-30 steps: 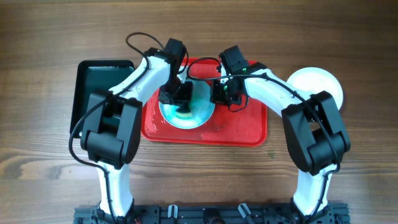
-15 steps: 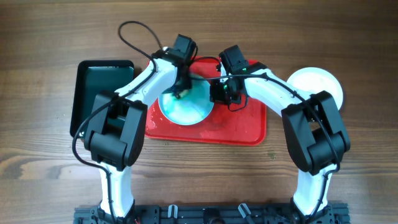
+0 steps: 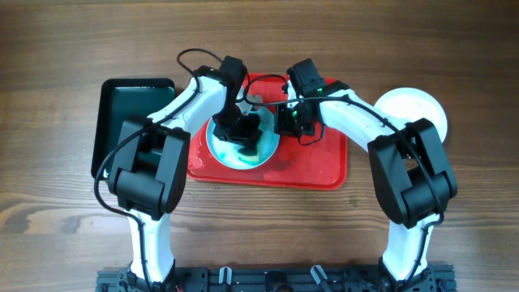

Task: Clean dirty plates on tray and stack at the side
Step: 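Scrub the held plate with the sponge in the left gripper, then lift the plate with right gripper and carry it onto the stack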

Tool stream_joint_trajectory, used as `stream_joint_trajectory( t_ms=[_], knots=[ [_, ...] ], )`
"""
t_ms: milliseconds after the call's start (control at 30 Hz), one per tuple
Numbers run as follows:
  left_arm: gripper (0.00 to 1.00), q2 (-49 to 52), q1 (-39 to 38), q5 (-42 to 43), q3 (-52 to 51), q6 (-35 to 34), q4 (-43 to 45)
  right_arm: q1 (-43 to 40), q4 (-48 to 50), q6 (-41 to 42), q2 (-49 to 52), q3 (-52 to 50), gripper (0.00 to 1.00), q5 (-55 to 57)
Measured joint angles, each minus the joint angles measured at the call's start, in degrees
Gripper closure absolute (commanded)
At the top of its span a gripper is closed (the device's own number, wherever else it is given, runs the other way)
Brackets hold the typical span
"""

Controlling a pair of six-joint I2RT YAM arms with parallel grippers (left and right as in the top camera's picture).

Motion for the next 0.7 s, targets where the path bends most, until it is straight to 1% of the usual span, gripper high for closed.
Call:
stream_joint_trajectory(
  t_ms=[67,100,167,200,233,300,367,433,533,600,633,700],
  knots=[
    [0.96,0.09,-0.04,1.18,-0.24,-0.70,4.66,0.00,0.11,0.42,0.00,0.00,0.96,0.28],
    [0.96,0.09,-0.04,0.68,-0.24,-2.49,7.39,-0.11,0.22,0.76,0.00,0.00,0.96,0.39],
    [0.96,0.09,-0.15,-3.54,0.44,-7.56,8.81,-0.11,0.33,1.49,0.00,0.00,0.96,0.68],
    [0.96,0.11,-0.26,-7.82,1.95,-10.56,8.02,-0.09,0.26,2.01,0.00,0.00,0.96,0.90],
    [0.96,0.20,-0.17,-10.71,2.99,-12.02,7.45,-0.09,0.24,2.36,0.00,0.00,0.96,1.03],
    [0.96,0.94,0.74,-18.27,8.46,-15.15,1.95,-0.09,-0.04,2.82,0.00,0.00,0.96,1.14],
    [0.96,1.14,3.19,-23.93,17.35,-17.31,-2.89,-0.09,-0.24,3.43,0.00,0.00,0.96,1.46],
    [0.96,0.92,5.14,-26.86,24.50,-18.51,-8.00,-0.09,-0.48,3.43,0.00,0.00,0.96,1.51],
    [0.96,0.11,6.60,-28.13,28.50,-19.89,-12.39,-0.04,-2.97,2.78,-1.05,0.00,0.96,4.37],
    [0.96,0.07,6.99,-27.82,28.50,-20.22,-15.21,-0.04,-7.02,2.05,-5.53,-0.42,0.96,12.13],
    [0.96,0.07,7.13,-27.74,28.50,-20.33,-15.50,0.09,-7.78,1.64,-7.26,-0.42,0.96,15.19],
    [0.96,0.07,7.13,-27.71,28.24,-20.52,-15.32,1.09,-9.70,0.11,-13.07,-0.42,0.96,25.55]
  ],
)
